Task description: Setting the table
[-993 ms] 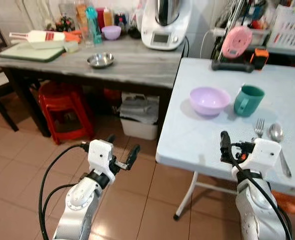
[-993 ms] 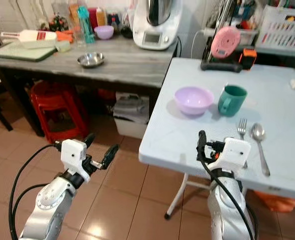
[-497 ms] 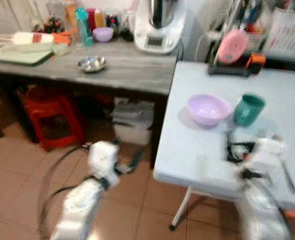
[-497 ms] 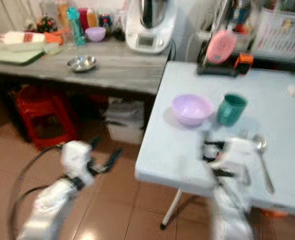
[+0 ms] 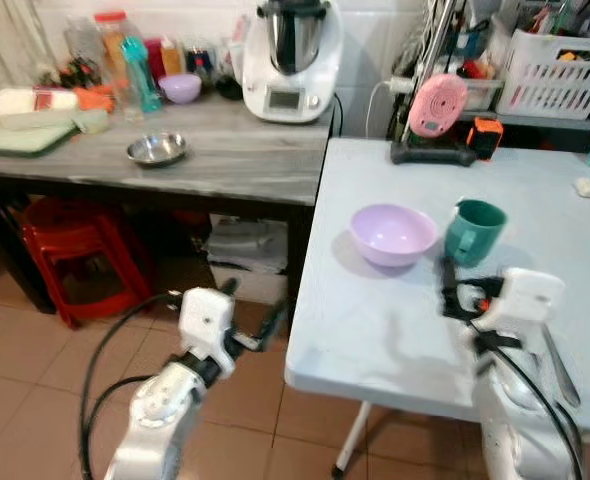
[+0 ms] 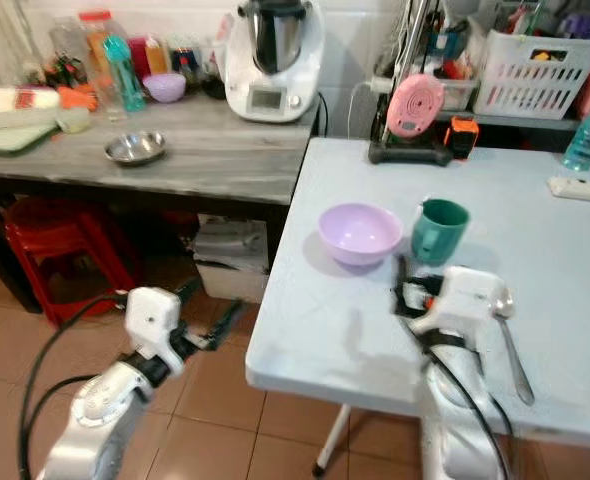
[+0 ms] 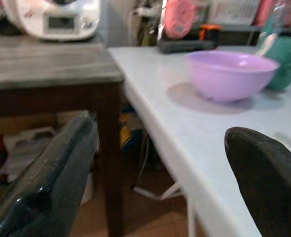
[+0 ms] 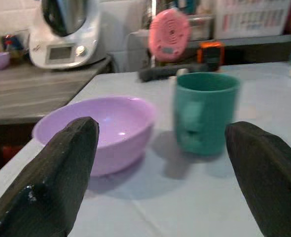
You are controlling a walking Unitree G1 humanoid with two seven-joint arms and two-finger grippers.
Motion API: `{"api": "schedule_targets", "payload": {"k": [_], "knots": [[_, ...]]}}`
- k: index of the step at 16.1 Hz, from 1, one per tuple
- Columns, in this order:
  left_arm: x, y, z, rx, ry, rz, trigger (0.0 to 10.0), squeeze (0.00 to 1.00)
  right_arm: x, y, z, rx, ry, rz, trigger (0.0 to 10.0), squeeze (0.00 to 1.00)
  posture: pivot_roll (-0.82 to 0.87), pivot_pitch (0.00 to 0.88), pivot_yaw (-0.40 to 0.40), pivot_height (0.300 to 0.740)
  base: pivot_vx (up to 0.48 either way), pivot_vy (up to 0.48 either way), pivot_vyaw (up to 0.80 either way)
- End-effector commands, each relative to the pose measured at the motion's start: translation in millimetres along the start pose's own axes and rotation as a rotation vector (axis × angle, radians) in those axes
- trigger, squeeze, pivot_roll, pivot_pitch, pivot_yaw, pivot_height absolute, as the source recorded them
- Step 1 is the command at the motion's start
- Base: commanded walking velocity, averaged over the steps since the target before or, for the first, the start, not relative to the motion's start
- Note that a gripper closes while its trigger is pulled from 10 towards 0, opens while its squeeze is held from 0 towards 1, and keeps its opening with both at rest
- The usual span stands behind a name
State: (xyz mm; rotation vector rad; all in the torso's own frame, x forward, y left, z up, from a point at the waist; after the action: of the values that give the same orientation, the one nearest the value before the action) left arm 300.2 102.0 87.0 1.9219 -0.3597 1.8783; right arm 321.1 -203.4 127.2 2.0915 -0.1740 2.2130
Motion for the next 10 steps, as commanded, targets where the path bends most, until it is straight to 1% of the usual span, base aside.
{"api": "schedule_targets", "payload": {"k": [1, 2, 4, 5, 6, 7, 8, 10], "knots": [[3, 3.2, 0.5, -0.024, 0.006, 0.004, 10.0, 0.0, 5, 1.6, 4.2, 0.008, 0.011, -0.017, 10.0, 0.0, 0.01, 0.0, -0.001, 0.74, 0.0, 0.0, 0.0], [6, 4.5, -1.3, -0.042, 0.02, 0.011, 10.0, 0.0, 5, 1.3, 6.4, 0.017, 0.006, -0.032, 10.0, 0.0, 0.01, 0.0, -0.003, 0.74, 0.0, 0.0, 0.0], [6, 13.1, -8.2, -0.137, 0.018, 0.067, 10.0, 0.0, 4, -2.0, 11.3, 0.053, -0.018, -0.064, 10.0, 0.0, 0.01, 0.0, -0.011, 0.74, 0.0, 0.0, 0.0], [2, 18.8, -14.3, -0.225, -0.007, 0.134, 10.0, 0.0, -2, -4.6, 15.5, 0.08, -0.074, -0.084, 10.0, 0.0, 0.0, 0.0, -0.011, 0.74, 0.0, 0.0, 0.0], [1, 18.8, -17.5, -0.253, -0.018, 0.161, 10.0, 0.0, -1, -9.1, 18.2, 0.114, -0.074, -0.1, 10.0, 0.0, 0.0, 0.0, -0.011, 0.74, 0.0, 0.0, 0.0], [0, 18.4, -19.1, -0.264, -0.024, 0.163, 10.0, 0.0, 0, -11.4, 20.2, 0.138, -0.076, -0.127, 10.0, 0.0, 0.0, 0.0, -0.014, 0.74, 0.0, 0.0, 0.0], [-1, 19.2, -21.7, -0.299, -0.032, 0.185, 10.0, 0.0, -3, -15.6, 26.0, 0.184, -0.106, -0.161, 10.0, 0.0, 0.0, 0.0, -0.016, 0.74, 0.0, 0.0, 0.0], [-1, 23.1, -23.6, -0.338, -0.032, 0.191, 10.0, 0.0, -1, -21.7, 34.2, 0.241, -0.121, -0.215, 10.0, 0.0, 0.0, 0.0, -0.022, 0.74, 0.0, 0.0, 0.0]]}}
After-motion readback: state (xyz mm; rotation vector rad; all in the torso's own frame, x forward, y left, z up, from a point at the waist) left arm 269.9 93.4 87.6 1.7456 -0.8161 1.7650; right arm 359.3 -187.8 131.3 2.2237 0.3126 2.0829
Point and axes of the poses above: a point about 5 cm out from each wrist's last joint towards the gripper, its own z axis pointing out of the wrist towards the gripper, its own x axis along the axis of the wrist's last joint, y = z × x, the point moved 5 cm from there along z, pointing out of the wrist towards the gripper, and after that the axes turned 4 degrees about -z, right-handed, at the moved point
